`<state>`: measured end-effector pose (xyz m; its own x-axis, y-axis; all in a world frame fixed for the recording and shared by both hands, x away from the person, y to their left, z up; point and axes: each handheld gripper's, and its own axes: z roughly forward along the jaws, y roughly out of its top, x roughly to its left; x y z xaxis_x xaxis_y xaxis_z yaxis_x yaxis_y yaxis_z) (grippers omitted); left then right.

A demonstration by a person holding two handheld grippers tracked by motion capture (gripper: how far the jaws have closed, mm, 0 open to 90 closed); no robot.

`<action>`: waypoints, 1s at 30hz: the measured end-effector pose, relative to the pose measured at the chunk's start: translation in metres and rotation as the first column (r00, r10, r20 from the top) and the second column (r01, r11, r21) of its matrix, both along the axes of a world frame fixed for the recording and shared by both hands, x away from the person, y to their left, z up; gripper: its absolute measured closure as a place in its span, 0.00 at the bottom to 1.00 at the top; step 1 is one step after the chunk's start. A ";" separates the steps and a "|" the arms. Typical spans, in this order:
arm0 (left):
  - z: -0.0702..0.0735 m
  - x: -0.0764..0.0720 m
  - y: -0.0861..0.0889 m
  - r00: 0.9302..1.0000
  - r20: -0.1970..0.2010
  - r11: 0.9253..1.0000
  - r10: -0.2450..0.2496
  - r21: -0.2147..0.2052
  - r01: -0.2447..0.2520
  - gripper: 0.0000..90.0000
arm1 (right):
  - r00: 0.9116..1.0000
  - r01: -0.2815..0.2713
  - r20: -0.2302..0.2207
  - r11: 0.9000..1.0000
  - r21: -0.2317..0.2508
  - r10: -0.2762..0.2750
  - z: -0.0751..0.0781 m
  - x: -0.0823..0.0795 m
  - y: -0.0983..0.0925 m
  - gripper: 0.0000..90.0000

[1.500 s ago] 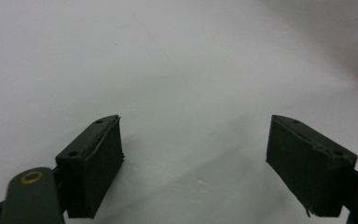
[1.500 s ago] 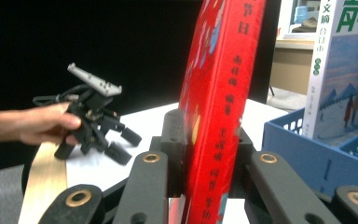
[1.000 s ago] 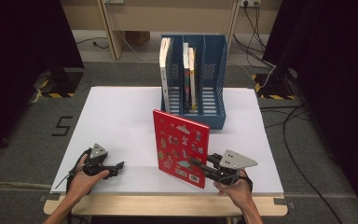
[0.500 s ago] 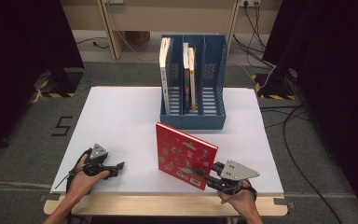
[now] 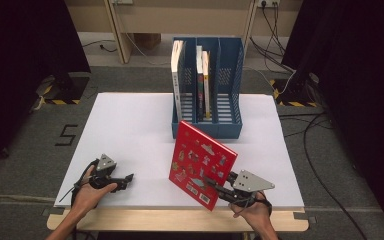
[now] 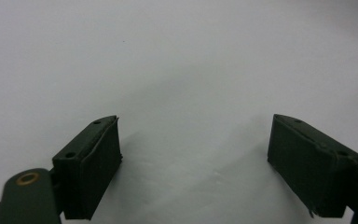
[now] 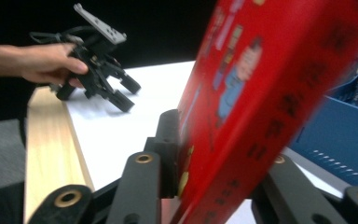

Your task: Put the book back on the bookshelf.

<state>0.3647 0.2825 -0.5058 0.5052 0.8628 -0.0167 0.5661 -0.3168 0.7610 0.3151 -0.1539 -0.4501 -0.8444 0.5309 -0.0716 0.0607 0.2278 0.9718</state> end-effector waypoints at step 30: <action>0.000 0.000 0.000 1.000 0.000 1.000 -0.007 0.004 0.007 0.18 | 0.992 0.061 0.113 0.998 0.009 -0.061 0.010 0.004 0.000 0.84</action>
<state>0.3646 0.2824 -0.5058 0.5114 0.8593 -0.0128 0.5635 -0.3240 0.7599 0.3193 -0.1543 -0.4397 -0.7971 0.5819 -0.1616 -0.0356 0.2218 0.9744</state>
